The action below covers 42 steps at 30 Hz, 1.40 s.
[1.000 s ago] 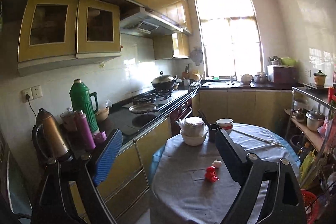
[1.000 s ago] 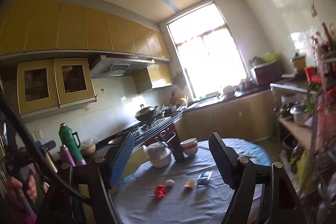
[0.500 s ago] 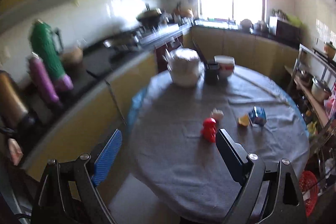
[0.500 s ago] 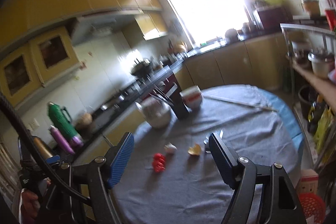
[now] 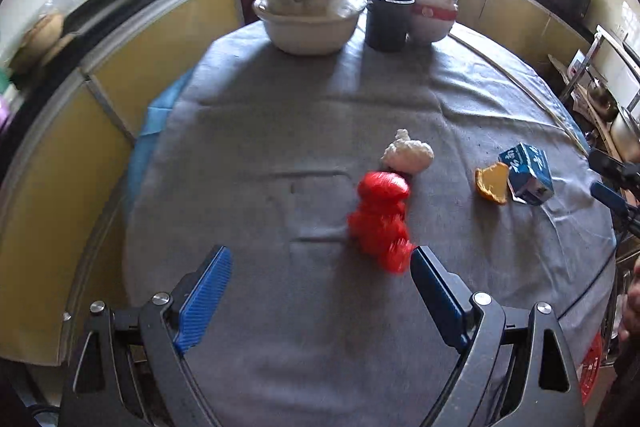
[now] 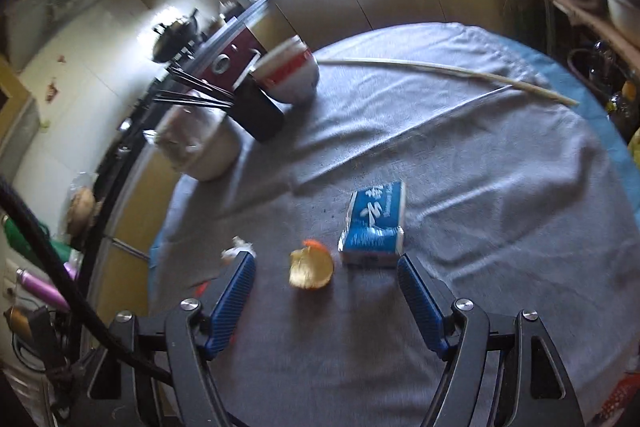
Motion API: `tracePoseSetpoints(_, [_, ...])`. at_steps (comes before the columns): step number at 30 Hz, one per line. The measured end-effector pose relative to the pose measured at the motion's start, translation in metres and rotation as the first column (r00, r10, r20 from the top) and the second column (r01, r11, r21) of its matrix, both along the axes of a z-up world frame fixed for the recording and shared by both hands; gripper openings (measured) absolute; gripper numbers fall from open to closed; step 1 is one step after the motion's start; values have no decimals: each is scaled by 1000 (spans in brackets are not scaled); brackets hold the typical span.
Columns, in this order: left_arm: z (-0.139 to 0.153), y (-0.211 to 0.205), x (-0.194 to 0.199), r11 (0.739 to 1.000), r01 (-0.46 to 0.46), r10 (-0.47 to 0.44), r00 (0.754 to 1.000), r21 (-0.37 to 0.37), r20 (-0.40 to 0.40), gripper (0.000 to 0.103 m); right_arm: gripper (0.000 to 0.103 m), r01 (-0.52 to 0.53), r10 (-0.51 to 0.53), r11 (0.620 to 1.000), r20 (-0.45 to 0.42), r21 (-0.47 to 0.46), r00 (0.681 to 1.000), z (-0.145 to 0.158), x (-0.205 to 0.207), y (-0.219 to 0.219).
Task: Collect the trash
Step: 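Grasp the red plastic bag with the left tool while the right tool grasps the blue Yunnan Baiyao box, then carry the red bag and blue box over the red basket with both tools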
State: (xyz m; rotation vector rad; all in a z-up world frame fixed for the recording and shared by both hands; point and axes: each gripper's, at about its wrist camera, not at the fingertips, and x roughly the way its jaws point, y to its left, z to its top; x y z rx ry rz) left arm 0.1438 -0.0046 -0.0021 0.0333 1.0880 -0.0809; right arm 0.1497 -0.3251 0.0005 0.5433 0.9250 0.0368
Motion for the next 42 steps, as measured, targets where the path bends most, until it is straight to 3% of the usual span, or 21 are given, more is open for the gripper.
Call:
tracePoseSetpoints(7, [-33, -25, 36, 1000, 27, -27, 999, 3, -39, 91, 77, 36, -47, 996, -131, -82, 990, -33, 61, 2])
tracePoseSetpoints(16, [-61, -31, 54, 1000, 27, -27, 998, 6, -62, 91, 78, 68, -114, 971, -197, -229, 974, -59, 88, 12])
tracePoseSetpoints(20, [-71, -33, 53, 999, 38, -40, 995, -25, -89, 70, 78, 90, -135, 972, -205, -216, 969, -65, 84, 4])
tracePoseSetpoints(23, [-82, -37, 53, 997, 50, -56, 990, -53, -128, 45, 78, 85, -133, 972, -213, -217, 968, -71, 79, 2])
tracePoseSetpoints(24, [-84, -36, 53, 997, 45, -53, 989, -62, -135, 45, 76, 75, -122, 973, -211, -218, 970, -73, 76, 3])
tracePoseSetpoints(26, [-83, -35, 50, 997, 39, -47, 992, -73, -120, 45, 61, 74, -116, 973, -190, -219, 975, -74, 70, 1])
tracePoseSetpoints(32, [-68, -30, 33, 995, 31, -40, 995, -94, -95, 44, 56, 117, -139, 979, -123, -166, 983, -62, 43, -16])
tracePoseSetpoints(42, [-20, -42, -25, 989, 90, -93, 995, -114, -23, 44, 56, 73, -73, 997, 14, 8, 997, -20, -55, -19])
